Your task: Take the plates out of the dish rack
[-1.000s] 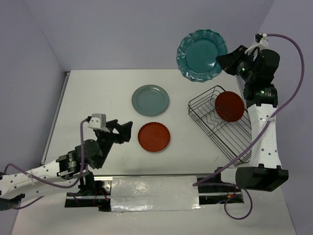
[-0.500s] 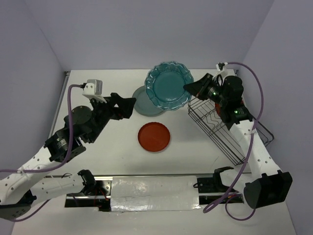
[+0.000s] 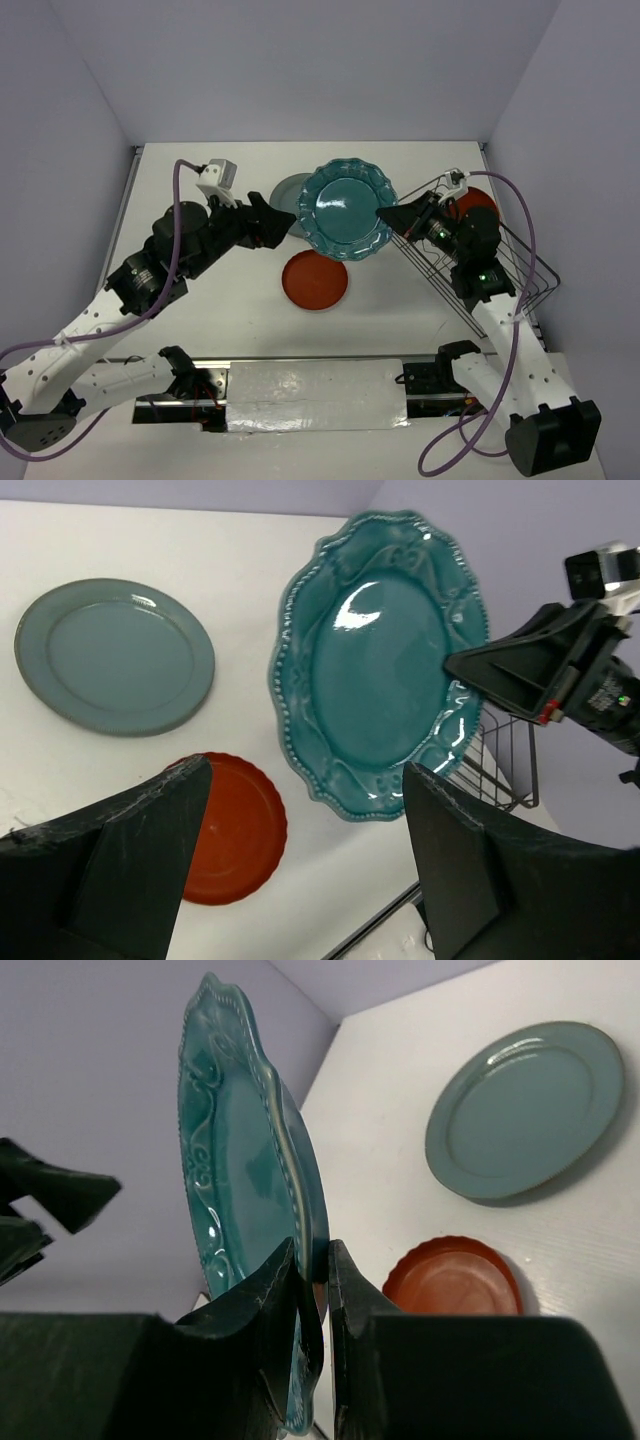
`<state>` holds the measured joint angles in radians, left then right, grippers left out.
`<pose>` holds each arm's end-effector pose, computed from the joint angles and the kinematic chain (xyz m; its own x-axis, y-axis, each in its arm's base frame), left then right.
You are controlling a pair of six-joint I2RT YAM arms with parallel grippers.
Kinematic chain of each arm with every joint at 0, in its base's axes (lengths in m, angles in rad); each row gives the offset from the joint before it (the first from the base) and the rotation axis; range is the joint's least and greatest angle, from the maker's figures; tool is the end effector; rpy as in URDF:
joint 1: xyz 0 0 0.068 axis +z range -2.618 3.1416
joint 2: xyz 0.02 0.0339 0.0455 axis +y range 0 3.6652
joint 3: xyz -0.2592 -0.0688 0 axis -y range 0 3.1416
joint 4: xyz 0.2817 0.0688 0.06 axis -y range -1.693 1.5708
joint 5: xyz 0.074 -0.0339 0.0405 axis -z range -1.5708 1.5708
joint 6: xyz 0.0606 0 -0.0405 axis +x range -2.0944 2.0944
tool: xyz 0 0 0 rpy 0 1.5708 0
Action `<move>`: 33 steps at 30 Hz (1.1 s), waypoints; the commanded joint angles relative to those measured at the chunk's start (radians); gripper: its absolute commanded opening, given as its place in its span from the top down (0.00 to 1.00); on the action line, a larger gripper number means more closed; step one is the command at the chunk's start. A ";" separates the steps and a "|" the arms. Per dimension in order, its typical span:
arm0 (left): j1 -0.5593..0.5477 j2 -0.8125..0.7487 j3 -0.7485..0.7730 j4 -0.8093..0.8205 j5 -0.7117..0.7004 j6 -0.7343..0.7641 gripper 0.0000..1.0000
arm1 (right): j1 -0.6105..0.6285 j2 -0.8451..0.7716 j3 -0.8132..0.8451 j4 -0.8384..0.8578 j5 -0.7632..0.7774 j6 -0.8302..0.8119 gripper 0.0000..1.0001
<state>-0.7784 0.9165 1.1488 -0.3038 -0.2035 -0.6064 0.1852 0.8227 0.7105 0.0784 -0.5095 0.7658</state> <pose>0.1906 -0.1707 0.4329 -0.3519 -0.4369 -0.8278 0.4181 0.7179 -0.5566 0.2473 0.0764 0.3273 -0.4675 0.5280 -0.7090 -0.4382 0.5581 0.7046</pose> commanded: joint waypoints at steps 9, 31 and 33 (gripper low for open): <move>0.008 0.002 -0.122 0.182 0.088 -0.030 0.13 | 0.102 -0.060 -0.092 0.375 -0.037 0.115 1.00; 0.014 -0.048 -0.297 0.327 0.042 -0.095 1.00 | 0.303 0.090 -0.155 0.445 0.109 0.024 1.00; 0.014 -0.050 -0.287 0.309 0.026 -0.104 1.00 | 0.303 0.101 -0.155 0.439 0.108 0.004 0.91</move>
<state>-0.7448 0.8467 0.8505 -0.1089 -0.1734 -0.6987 0.4442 0.9112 0.5472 0.4034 -0.4122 0.8139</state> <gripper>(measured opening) 0.165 0.235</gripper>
